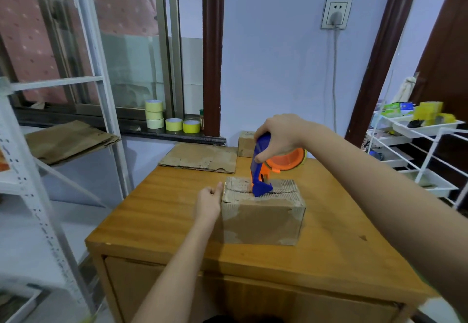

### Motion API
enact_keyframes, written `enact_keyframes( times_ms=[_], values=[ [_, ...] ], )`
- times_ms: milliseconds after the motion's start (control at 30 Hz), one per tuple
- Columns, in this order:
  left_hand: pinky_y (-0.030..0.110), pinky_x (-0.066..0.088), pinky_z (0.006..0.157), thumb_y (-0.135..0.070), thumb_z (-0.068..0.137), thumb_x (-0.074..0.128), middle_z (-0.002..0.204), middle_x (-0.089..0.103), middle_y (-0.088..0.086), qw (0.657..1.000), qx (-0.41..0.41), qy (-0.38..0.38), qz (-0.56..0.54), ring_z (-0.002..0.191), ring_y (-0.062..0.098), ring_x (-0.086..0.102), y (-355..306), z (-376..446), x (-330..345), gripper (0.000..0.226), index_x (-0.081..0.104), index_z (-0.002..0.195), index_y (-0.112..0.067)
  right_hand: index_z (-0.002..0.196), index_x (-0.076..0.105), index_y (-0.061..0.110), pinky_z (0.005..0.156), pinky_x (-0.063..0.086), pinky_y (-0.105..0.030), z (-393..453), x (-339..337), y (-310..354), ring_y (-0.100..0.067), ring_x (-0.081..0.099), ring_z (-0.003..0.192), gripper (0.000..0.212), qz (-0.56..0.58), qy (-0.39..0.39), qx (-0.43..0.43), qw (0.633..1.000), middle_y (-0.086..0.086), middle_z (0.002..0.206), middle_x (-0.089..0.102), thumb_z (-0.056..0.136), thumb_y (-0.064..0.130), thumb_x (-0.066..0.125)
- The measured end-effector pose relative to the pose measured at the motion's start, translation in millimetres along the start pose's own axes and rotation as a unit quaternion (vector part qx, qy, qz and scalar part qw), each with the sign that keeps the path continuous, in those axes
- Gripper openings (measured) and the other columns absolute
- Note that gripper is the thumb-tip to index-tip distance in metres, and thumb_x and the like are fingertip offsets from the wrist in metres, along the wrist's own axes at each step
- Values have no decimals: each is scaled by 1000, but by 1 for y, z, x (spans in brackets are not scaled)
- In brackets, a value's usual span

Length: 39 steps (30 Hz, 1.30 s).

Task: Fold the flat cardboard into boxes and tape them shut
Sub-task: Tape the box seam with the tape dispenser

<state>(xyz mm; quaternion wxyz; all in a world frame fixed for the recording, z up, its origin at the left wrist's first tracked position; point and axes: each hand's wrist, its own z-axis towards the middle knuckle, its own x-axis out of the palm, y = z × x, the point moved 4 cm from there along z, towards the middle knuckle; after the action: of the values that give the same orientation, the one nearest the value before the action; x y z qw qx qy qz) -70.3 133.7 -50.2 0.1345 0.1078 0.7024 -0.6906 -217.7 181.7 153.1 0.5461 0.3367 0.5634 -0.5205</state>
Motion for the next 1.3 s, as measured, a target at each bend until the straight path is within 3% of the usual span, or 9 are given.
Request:
enact_keyframes(
  times_ms=[200,333,500,633,833,900,967,1167,1300],
  values=[
    [40,51,86,-49,100,31,107,67,10,995,17,53,80,99,26,63,-9,-7,-3,52,61,113,-9,112,65,28,56,34,-18,-1,3,-3,-17,51,83,47,10,-20,1,1000,8,92,59,75,58,67],
    [45,49,97,-89,71,23,109,69,14,982,-70,176,-1,104,30,63,17,-16,7,99,67,113,-10,111,66,29,56,34,-18,-2,6,-5,-16,51,82,46,21,-28,1,999,9,90,60,75,57,67],
    [39,46,93,-14,102,38,112,60,16,996,-23,89,1,105,28,55,0,-13,-5,18,51,110,-6,109,66,30,57,34,-20,-4,7,-11,-16,51,83,44,35,-32,4,999,9,91,60,74,56,68],
    [34,29,107,-31,103,36,148,36,-2,990,65,91,-89,137,20,34,-34,-30,-8,45,34,146,-16,112,65,30,58,34,-20,-4,9,-11,-16,51,84,47,33,-32,9,999,8,93,61,74,57,68],
    [40,24,116,-23,102,40,159,18,2,985,83,150,18,143,21,24,-34,-41,6,60,8,153,-17,119,61,27,69,35,-25,-8,11,-15,-16,50,88,55,32,-20,29,999,5,106,64,75,60,67],
    [44,14,119,-35,103,30,161,9,4,954,110,112,256,147,25,12,-38,-37,1,56,8,153,-20,120,60,26,70,37,-26,-13,15,-20,-15,49,89,56,46,-8,34,998,5,107,62,76,60,66],
    [42,4,120,-38,104,22,161,4,6,866,249,36,431,148,23,2,-54,-41,2,54,14,153,-18,120,59,25,74,42,-29,-19,18,-28,-16,50,90,58,64,3,41,997,5,102,57,76,62,66],
    [35,6,121,-63,93,5,160,10,4,787,332,145,499,147,16,6,-59,-53,24,78,9,153,-14,116,60,22,85,47,-33,-38,37,-53,-19,55,91,56,113,23,37,993,-1,106,49,76,61,66],
    [34,4,121,-67,92,9,160,7,4,771,339,142,519,147,15,4,-57,-50,25,80,8,153,-15,99,60,16,76,40,-31,-39,44,-55,-20,52,87,53,-44,61,28,997,1,90,57,81,66,54]
  ],
)
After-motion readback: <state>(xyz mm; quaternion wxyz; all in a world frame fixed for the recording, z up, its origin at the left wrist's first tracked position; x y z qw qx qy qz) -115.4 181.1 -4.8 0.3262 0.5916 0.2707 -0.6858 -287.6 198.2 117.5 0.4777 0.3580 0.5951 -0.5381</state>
